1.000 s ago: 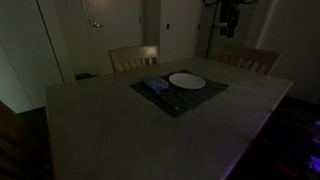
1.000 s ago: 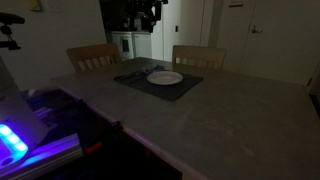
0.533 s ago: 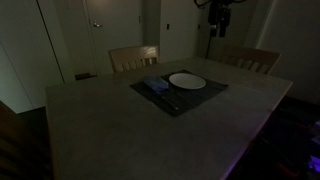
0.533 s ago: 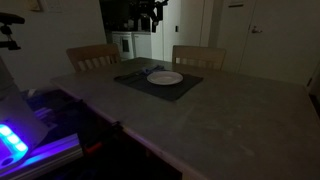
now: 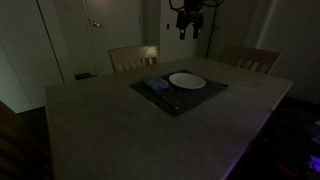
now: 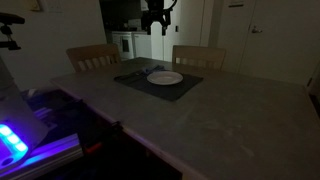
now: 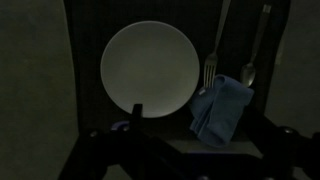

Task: Wipe the white plate with the cloth on the table

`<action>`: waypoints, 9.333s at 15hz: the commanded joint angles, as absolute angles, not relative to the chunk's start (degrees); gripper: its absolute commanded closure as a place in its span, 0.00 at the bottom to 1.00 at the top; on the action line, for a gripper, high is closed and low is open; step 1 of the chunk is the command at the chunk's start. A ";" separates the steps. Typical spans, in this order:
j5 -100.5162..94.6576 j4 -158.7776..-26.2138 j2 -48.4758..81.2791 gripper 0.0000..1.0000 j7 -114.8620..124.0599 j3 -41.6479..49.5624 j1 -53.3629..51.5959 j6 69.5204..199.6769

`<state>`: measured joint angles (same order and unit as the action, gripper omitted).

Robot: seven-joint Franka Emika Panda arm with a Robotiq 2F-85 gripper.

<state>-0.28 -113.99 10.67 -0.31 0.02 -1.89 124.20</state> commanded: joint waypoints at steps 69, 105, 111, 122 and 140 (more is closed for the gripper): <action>0.20 -95.06 44.07 0.00 23.36 0.02 -11.20 140.09; 9.73 -94.49 33.45 0.98 -4.58 -8.30 -0.41 134.48; 9.09 -102.03 27.20 0.98 -5.18 -6.43 0.73 132.51; 2.18 -114.71 22.38 0.98 11.26 0.34 -2.93 135.65; 0.53 -113.99 25.02 0.98 12.24 1.17 -3.07 138.36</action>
<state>2.15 -114.60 23.27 11.37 -0.12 -2.53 137.24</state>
